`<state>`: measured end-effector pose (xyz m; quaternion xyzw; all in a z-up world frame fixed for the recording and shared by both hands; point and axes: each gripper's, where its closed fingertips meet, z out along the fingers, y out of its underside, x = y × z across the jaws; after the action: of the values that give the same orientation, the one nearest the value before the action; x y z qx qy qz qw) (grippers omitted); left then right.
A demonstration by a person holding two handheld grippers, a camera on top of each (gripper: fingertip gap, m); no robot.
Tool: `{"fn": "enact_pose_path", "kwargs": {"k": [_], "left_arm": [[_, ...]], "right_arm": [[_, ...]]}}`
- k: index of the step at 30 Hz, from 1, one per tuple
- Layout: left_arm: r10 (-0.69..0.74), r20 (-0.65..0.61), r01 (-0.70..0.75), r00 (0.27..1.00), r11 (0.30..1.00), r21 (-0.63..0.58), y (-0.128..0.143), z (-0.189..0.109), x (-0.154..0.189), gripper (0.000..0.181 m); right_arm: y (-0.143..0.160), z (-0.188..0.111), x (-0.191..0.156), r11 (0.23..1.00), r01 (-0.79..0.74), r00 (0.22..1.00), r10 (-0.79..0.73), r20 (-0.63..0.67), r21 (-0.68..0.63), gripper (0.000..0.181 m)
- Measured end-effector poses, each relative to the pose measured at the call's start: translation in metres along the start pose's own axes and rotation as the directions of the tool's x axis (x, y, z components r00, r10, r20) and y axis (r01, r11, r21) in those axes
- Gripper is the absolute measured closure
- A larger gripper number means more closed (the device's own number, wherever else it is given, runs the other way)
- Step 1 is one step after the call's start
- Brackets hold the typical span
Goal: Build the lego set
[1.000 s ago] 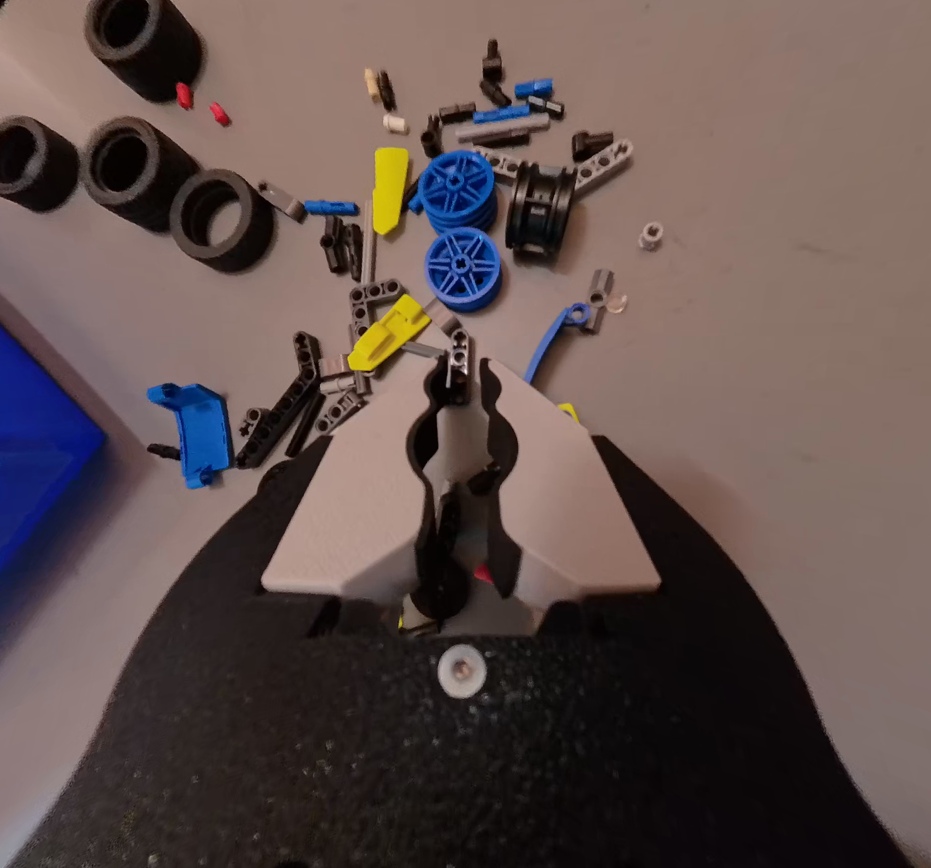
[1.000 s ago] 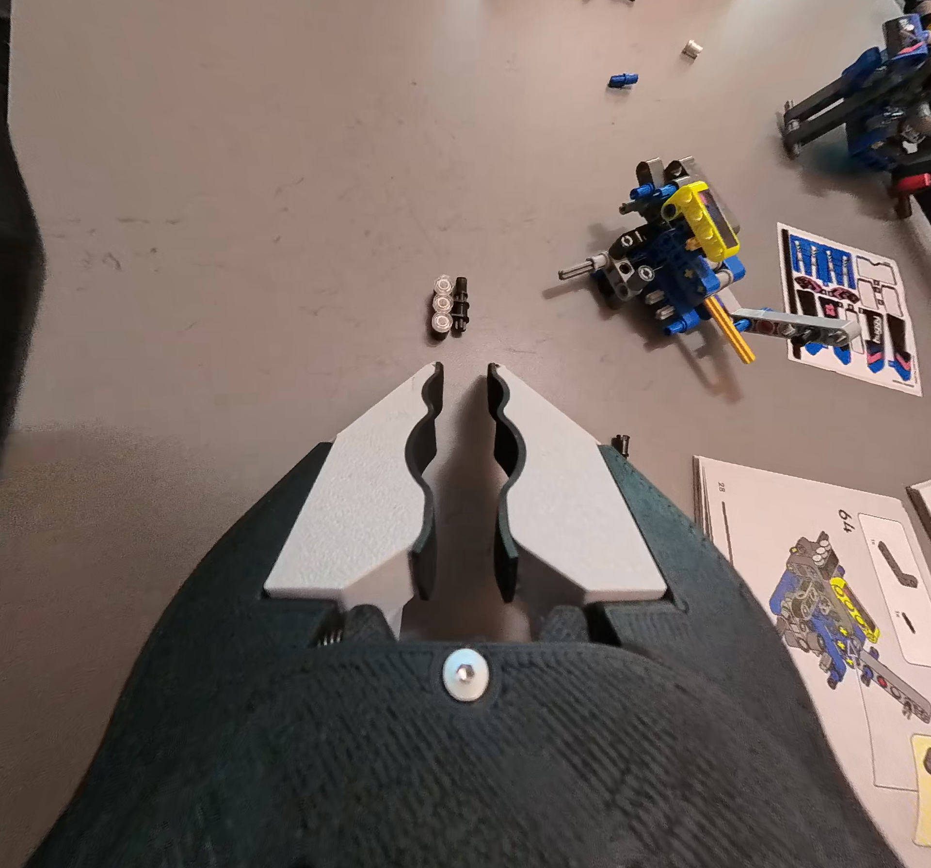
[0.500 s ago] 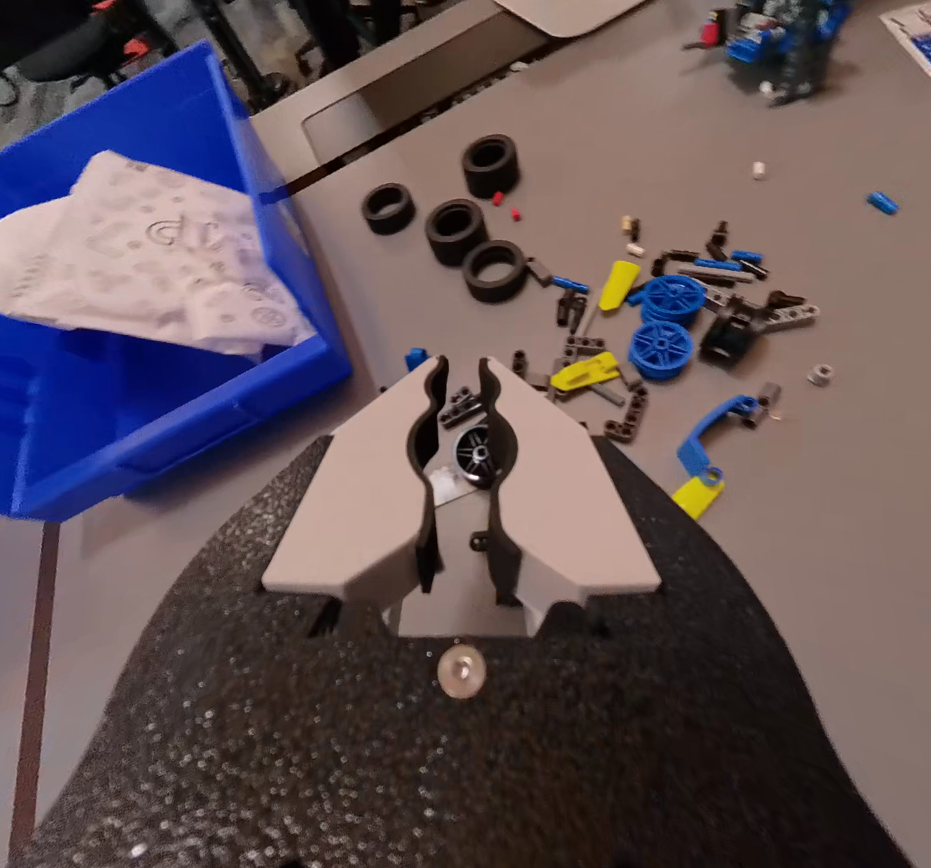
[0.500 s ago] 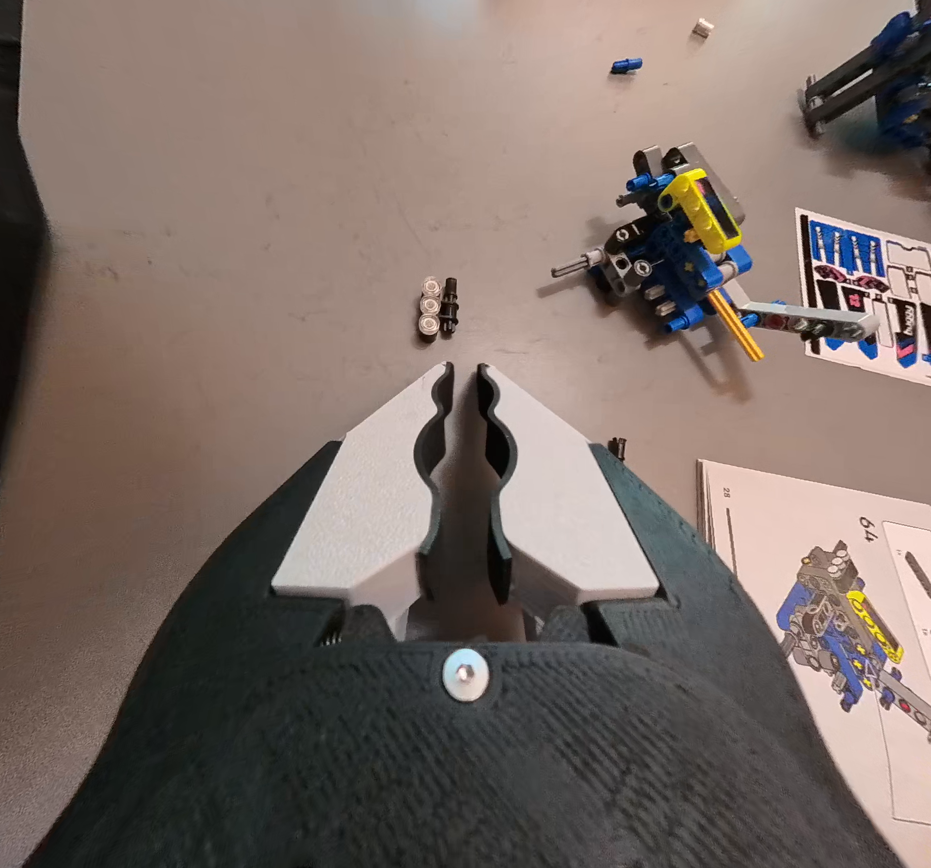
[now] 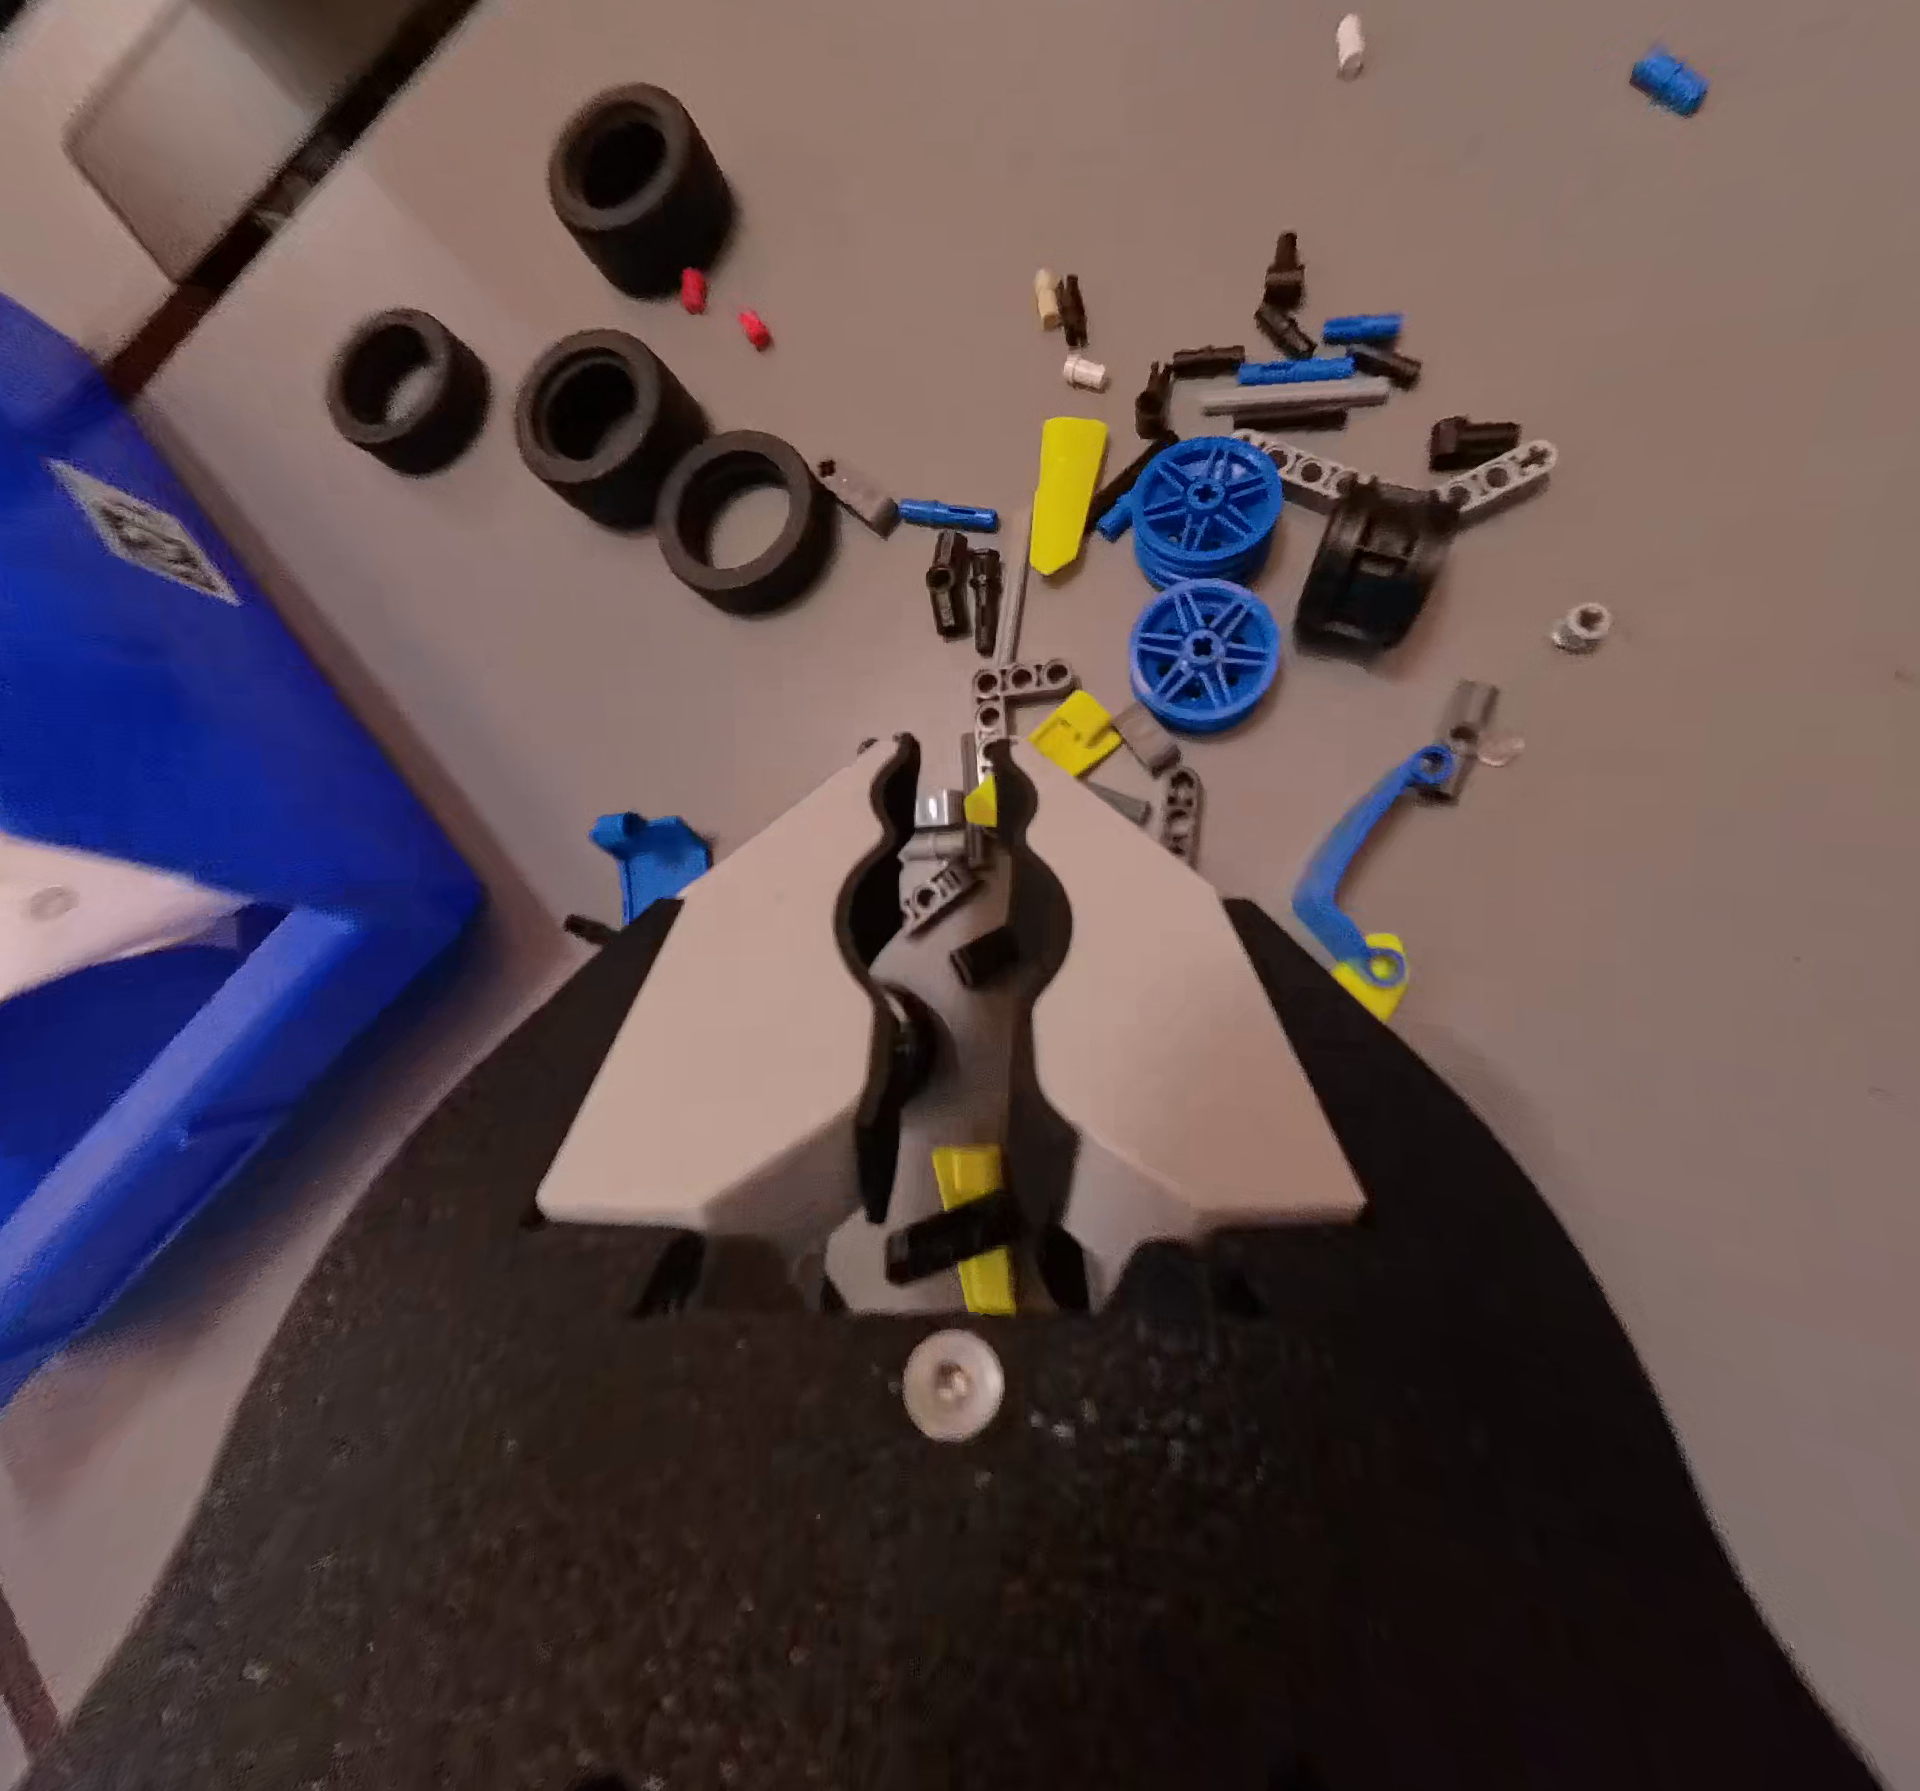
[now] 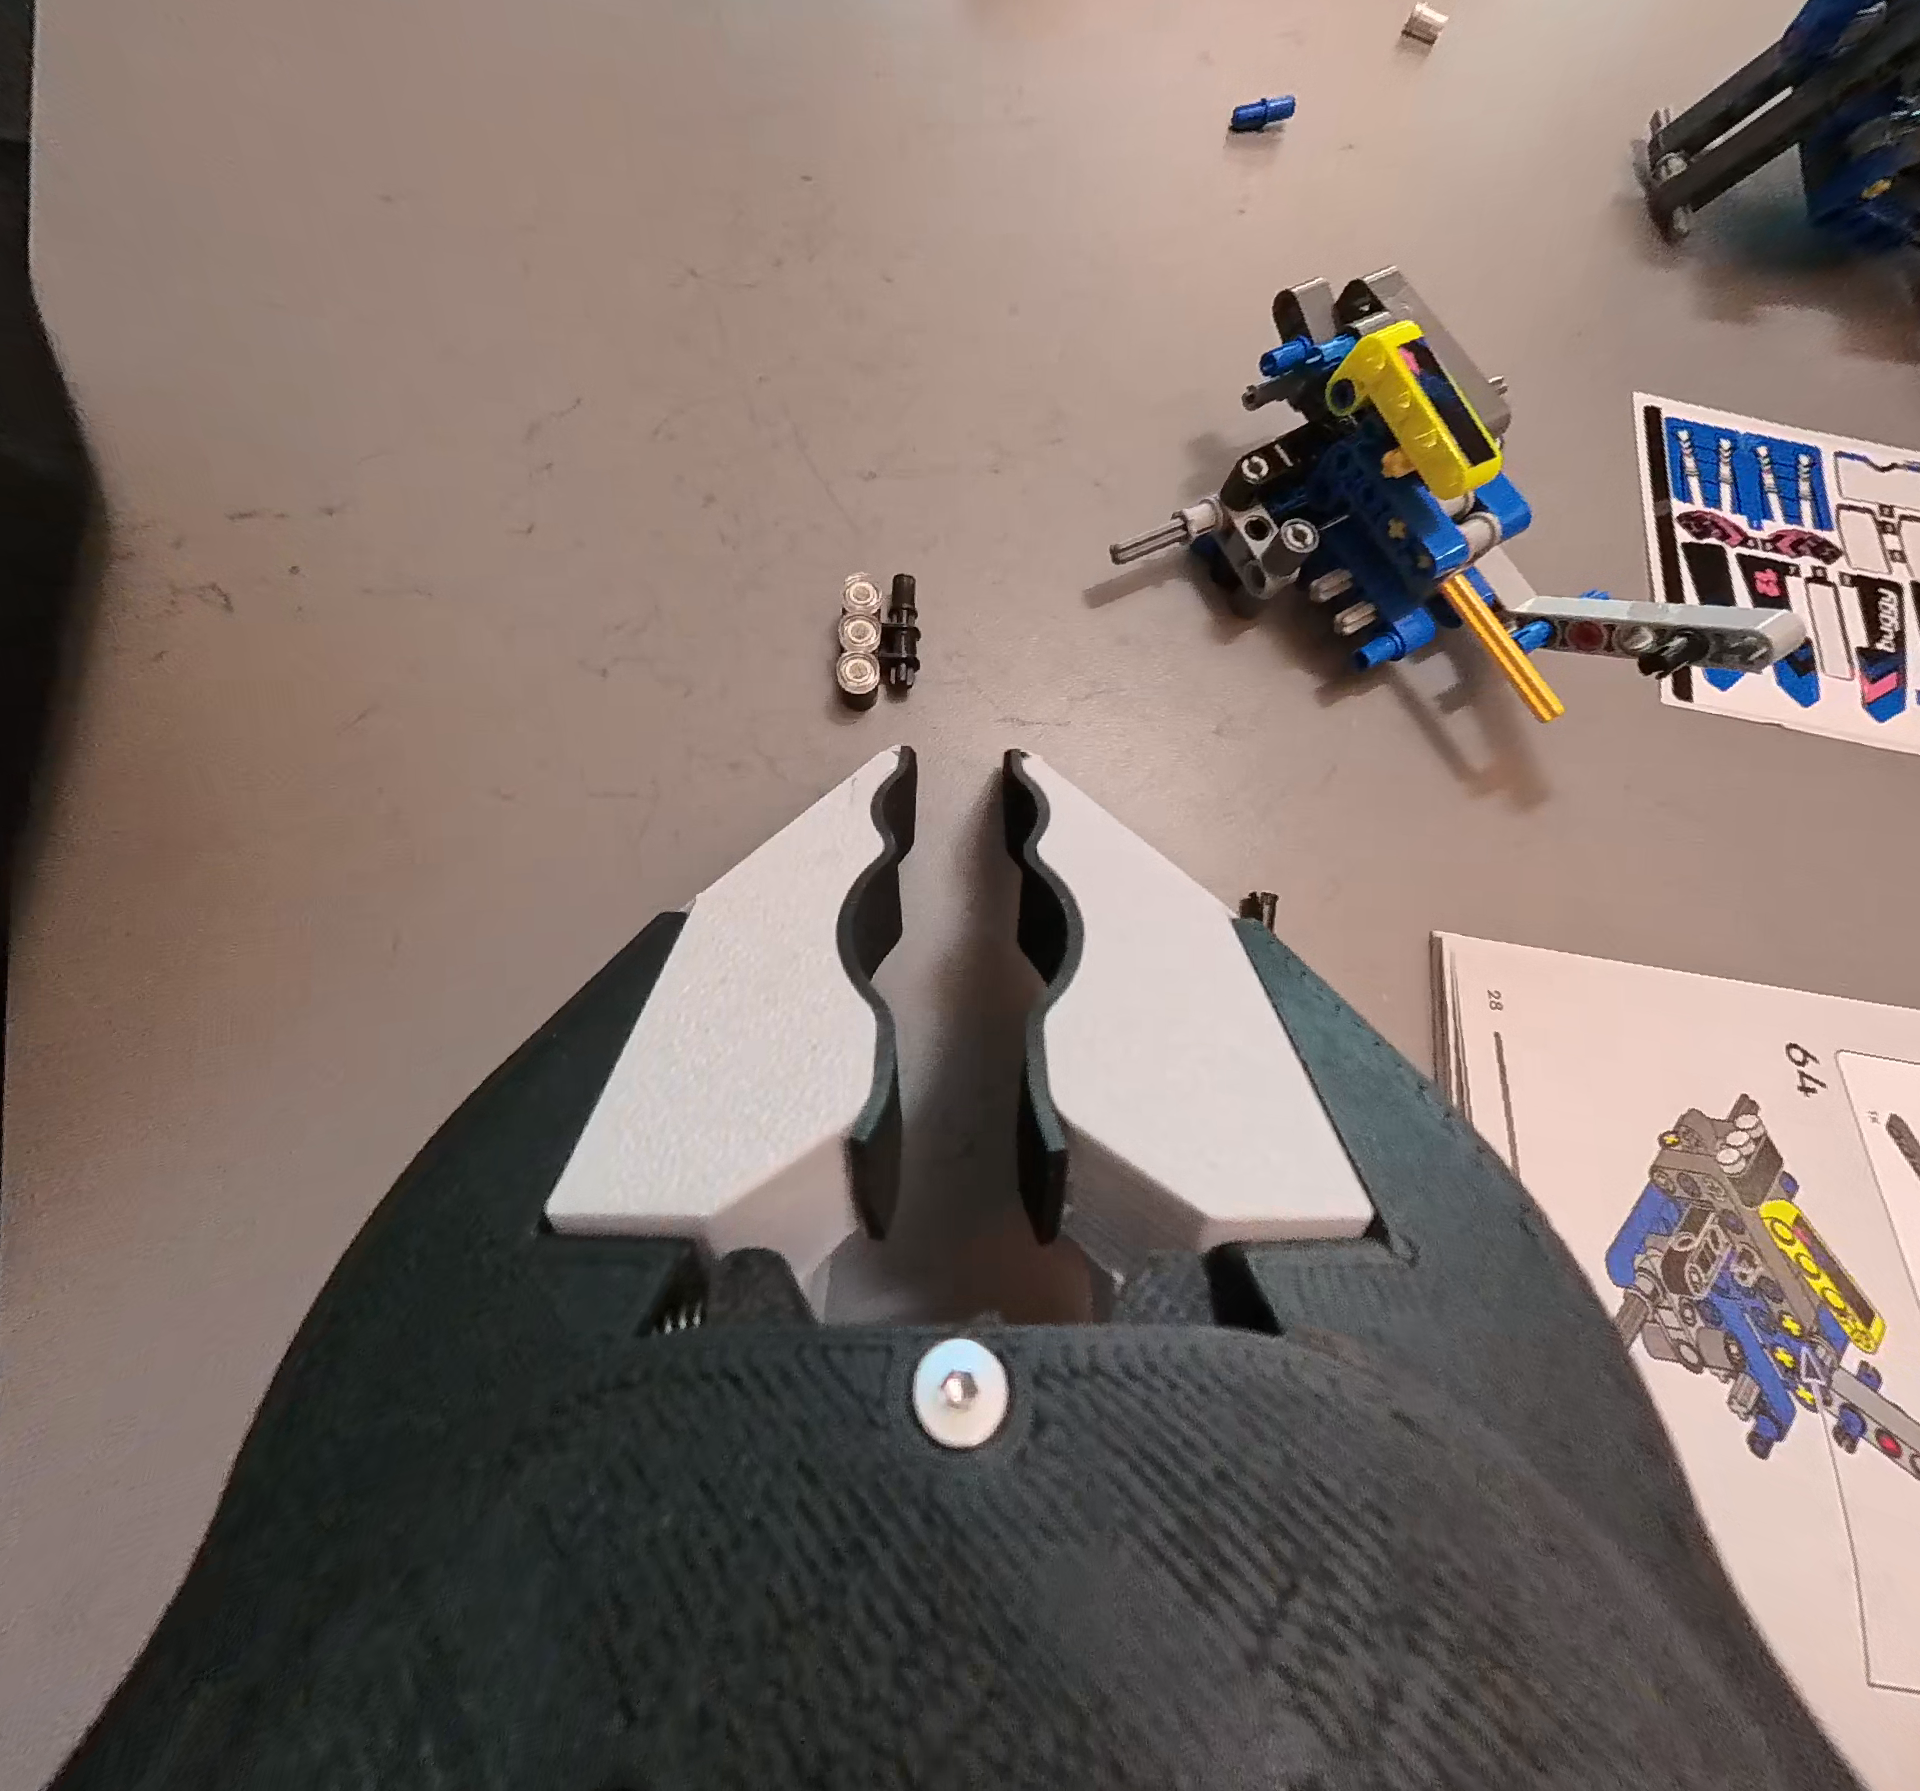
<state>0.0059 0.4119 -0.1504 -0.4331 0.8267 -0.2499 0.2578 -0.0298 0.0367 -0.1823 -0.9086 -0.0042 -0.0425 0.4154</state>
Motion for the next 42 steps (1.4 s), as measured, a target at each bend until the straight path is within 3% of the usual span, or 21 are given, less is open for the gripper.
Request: {"fn": "enact_pose_path", "kwargs": {"k": [7,11,16,19,21,24,27,29,31,34,37,40,42], "left_arm": [[-0.031,-0.131,0.001,0.991,0.974,-0.225,0.013,0.034,0.007,0.169],[-0.027,-0.094,0.004,0.995,0.972,-0.237,0.009,0.035,0.002,0.176],[0.032,0.068,-0.027,0.997,0.997,-0.073,-0.021,0.017,-0.016,0.176],[0.123,0.184,-0.136,0.975,0.989,0.061,-0.059,-0.012,-0.012,0.176],[0.271,0.159,-0.298,0.949,0.937,0.184,-0.098,-0.028,0.03,0.176],[0.566,0.015,-0.54,0.824,0.776,0.326,-0.136,-0.027,0.136,0.176],[0.766,-0.162,-0.664,0.623,0.627,0.407,-0.138,-0.004,0.249,0.177],[0.853,-0.224,-0.724,0.471,0.519,0.455,-0.131,0.013,0.305,0.176],[0.917,-0.217,-0.766,0.336,0.4,0.504,-0.128,0.027,0.34,0.176],[0.944,-0.24,-0.779,0.227,0.324,0.537,-0.128,0.039,0.371,0.176],[0.934,-0.276,-0.777,0.225,0.343,0.528,-0.13,0.046,0.384,0.175],[0.922,-0.266,-0.76,0.282,0.384,0.524,-0.133,0.047,0.387,0.172],[0.905,-0.24,-0.757,0.352,0.426,0.497,-0.136,0.047,0.38,0.16]], "right_arm": [[0.0,0.0,0.0,1.0,0.007,1.0,-0.007,-0.006,0.0,0.166],[0.0,0.0,0.0,1.0,0.02,1.0,-0.02,-0.013,0.001,0.166],[0.0,-0.001,0.002,1.0,0.027,0.999,-0.027,-0.035,0.002,0.164],[-0.001,-0.002,0.005,0.999,0.037,0.996,-0.036,-0.079,0.004,0.157],[0.001,-0.005,0.007,0.999,0.036,0.994,-0.036,-0.105,0.004,0.153],[0.012,-0.018,0.008,1.0,0.001,0.994,-0.001,-0.113,0.007,0.146],[0.019,-0.036,0.008,0.998,-0.04,0.993,0.045,-0.112,0.048,0.151],[0.028,-0.046,0.008,0.997,-0.059,0.99,0.063,-0.124,0.042,0.153],[0.041,-0.052,0.004,0.998,-0.063,0.989,0.063,-0.135,0.004,0.153],[0.049,-0.06,-0.005,0.998,-0.069,0.989,0.068,-0.134,-0.004,0.154],[0.049,-0.061,-0.013,0.998,-0.066,0.99,0.065,-0.124,-0.004,0.155],[0.043,-0.056,-0.022,1.0,-0.001,0.994,0.0,-0.109,-0.003,0.16],[0.04,-0.053,-0.027,1.0,0.017,0.996,-0.017,-0.086,0.0,0.159]]}}
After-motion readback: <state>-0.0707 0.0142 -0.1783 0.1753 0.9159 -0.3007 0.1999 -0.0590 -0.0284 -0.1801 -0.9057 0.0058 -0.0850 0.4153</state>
